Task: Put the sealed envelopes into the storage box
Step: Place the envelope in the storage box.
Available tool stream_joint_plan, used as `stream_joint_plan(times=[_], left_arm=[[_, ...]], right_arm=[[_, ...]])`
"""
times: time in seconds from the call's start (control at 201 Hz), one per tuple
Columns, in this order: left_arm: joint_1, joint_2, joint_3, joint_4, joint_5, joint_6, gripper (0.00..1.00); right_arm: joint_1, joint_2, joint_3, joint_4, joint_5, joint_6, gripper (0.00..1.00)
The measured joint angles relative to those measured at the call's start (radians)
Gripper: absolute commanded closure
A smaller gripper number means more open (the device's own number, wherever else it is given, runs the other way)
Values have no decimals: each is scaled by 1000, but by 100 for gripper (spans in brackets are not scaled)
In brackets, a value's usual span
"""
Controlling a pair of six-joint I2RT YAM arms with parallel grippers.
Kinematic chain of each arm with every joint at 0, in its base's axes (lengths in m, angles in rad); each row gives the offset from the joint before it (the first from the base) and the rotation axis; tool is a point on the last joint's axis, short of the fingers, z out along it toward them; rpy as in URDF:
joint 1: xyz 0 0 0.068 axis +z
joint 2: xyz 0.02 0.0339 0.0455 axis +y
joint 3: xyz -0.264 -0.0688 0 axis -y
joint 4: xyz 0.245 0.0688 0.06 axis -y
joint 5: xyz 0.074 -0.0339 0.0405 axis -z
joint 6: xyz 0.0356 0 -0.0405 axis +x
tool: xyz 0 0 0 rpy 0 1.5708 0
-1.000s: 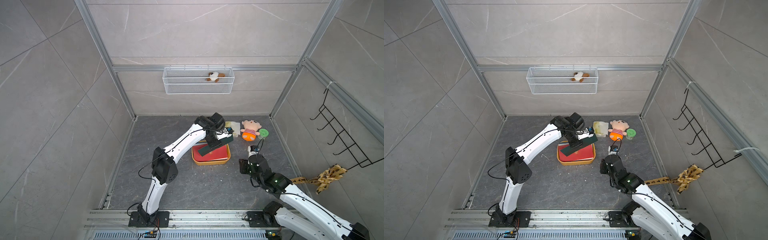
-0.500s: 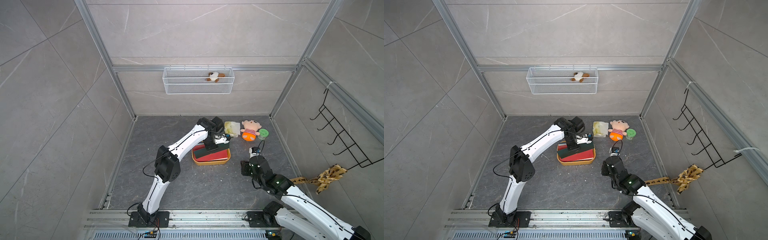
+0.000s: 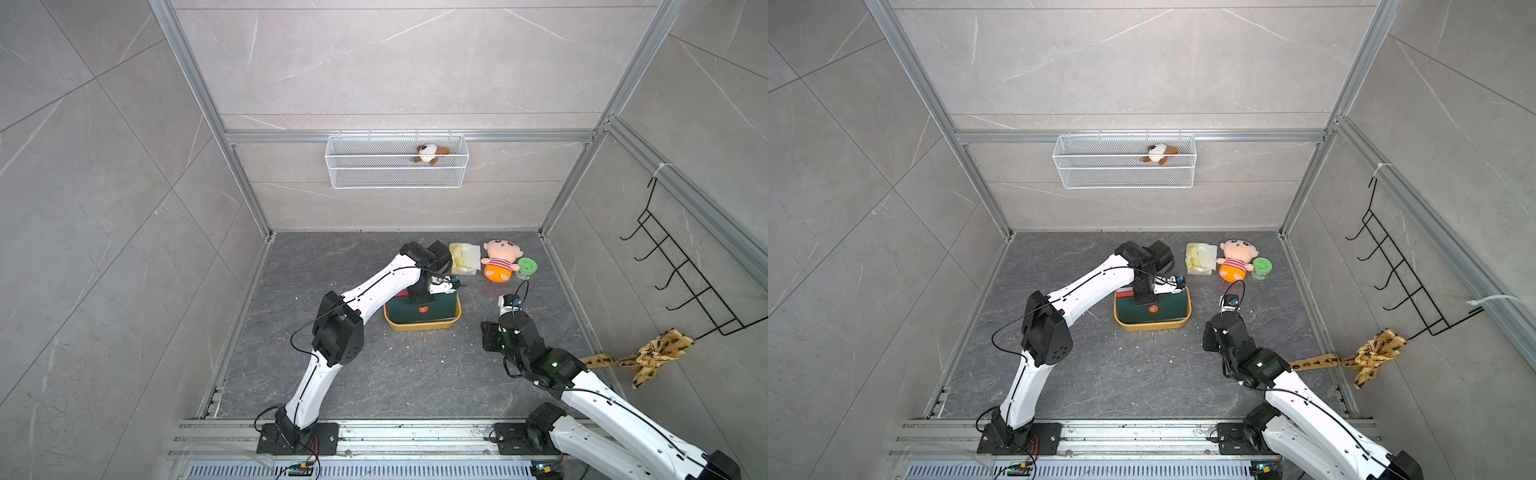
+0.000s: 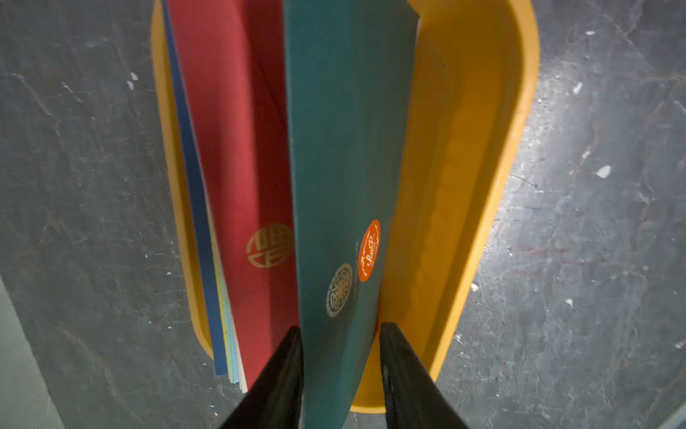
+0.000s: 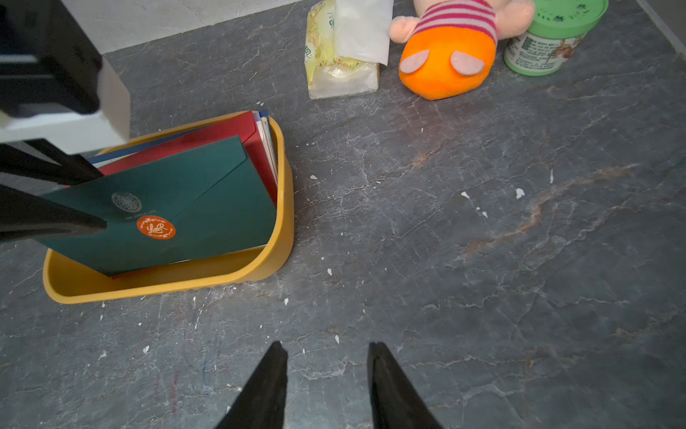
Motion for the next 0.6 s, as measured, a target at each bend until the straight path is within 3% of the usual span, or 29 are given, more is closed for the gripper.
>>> stream_joint_plan(times=[0.095,0.309,0.408,0.602], left_arm=[[0,-41,-81,97,-38,-17,49],[10,-258,-359,411,-174,-132,44],[36,-426,-528,613,-228,-270,34],[142,-759,-844,892,-240,-644,41]], right_arm=[[-3,7,0,0,-4,5,59],[-6,72,1,5,-24,11,57],[-8,135,26,10,-34,11,59],[-16,312,176,66,-76,1,62]])
